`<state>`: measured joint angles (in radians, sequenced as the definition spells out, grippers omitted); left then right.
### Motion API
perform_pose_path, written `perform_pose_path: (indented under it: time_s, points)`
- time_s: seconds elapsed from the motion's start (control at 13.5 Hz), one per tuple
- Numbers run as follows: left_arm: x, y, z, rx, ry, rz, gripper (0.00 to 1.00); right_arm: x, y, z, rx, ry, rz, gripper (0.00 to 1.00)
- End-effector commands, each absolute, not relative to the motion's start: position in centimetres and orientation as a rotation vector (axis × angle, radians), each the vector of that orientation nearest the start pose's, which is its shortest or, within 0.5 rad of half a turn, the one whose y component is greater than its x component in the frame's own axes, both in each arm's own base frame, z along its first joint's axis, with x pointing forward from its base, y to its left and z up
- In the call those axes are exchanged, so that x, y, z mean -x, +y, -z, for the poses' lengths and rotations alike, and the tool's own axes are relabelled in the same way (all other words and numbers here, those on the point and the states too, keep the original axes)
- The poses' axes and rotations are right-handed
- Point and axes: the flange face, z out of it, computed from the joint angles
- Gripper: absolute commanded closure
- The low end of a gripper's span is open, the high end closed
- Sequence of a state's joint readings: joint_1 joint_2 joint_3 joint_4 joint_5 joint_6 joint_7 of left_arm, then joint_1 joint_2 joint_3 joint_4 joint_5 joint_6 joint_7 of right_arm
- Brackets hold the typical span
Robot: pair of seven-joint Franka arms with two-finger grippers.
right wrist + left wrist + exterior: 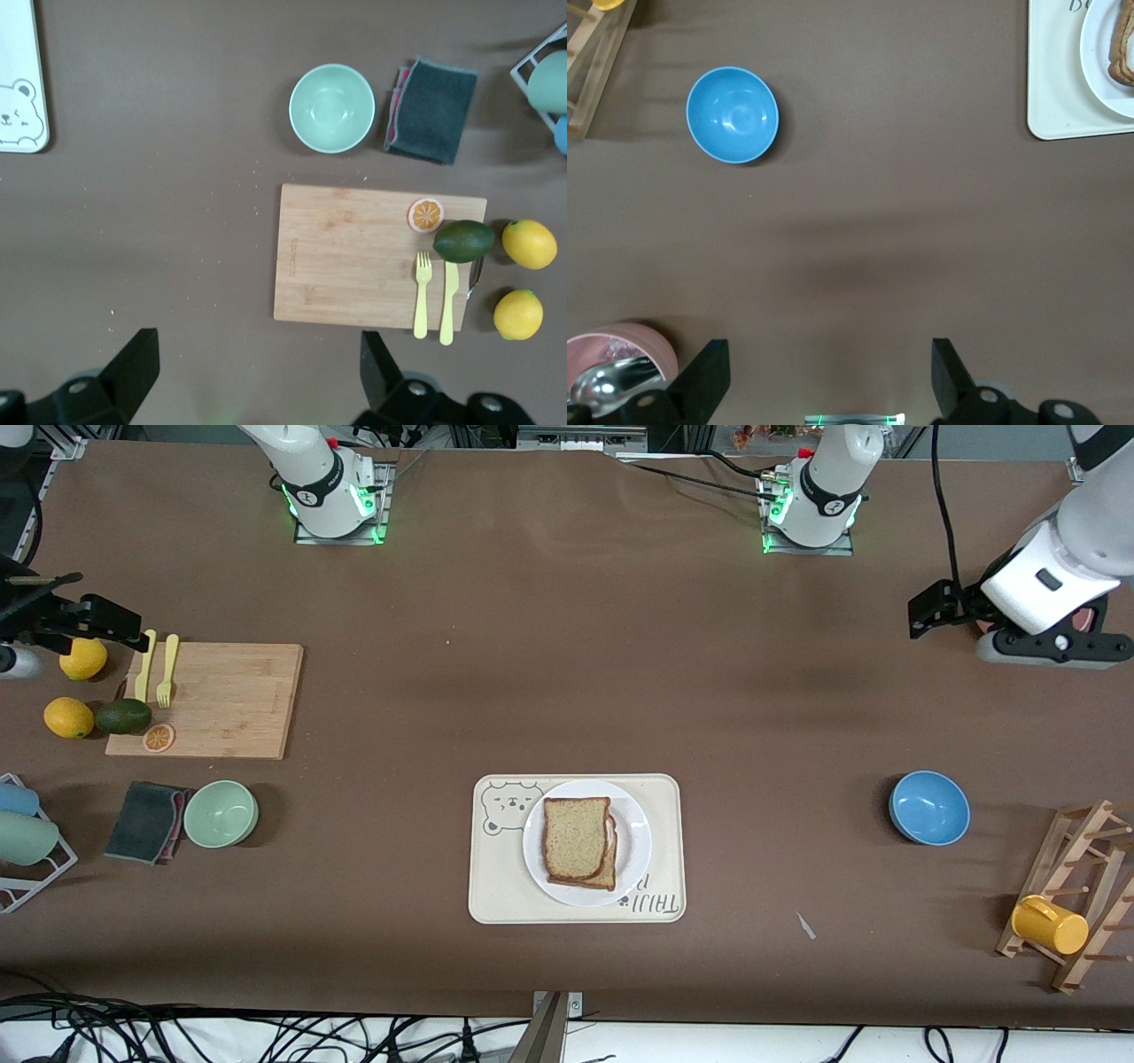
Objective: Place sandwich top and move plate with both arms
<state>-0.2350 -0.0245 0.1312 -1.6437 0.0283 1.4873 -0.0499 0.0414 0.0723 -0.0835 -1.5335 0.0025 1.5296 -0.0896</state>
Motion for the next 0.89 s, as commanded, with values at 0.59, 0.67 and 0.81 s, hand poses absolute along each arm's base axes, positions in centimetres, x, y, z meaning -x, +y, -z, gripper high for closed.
perform_pose_path:
  time_s: [0.59, 0.67, 0.81]
  points:
    - [-52.0, -3.8, -61.8, 3.075, -0.011, -0.175, 0.0, -57.7, -1.9, -60.4, 3.12, -0.089, -0.103, 0.0]
    - [-52.0, -3.8, -61.8, 3.076, -0.011, -0.172, 0.0, -57.7, -1.9, -60.4, 3.12, -0.089, -0.103, 0.0]
    - [-51.9, -3.6, -62.0, 3.077, -0.004, -0.171, 0.0, -57.7, -1.8, -60.4, 3.12, -0.092, -0.101, 0.0]
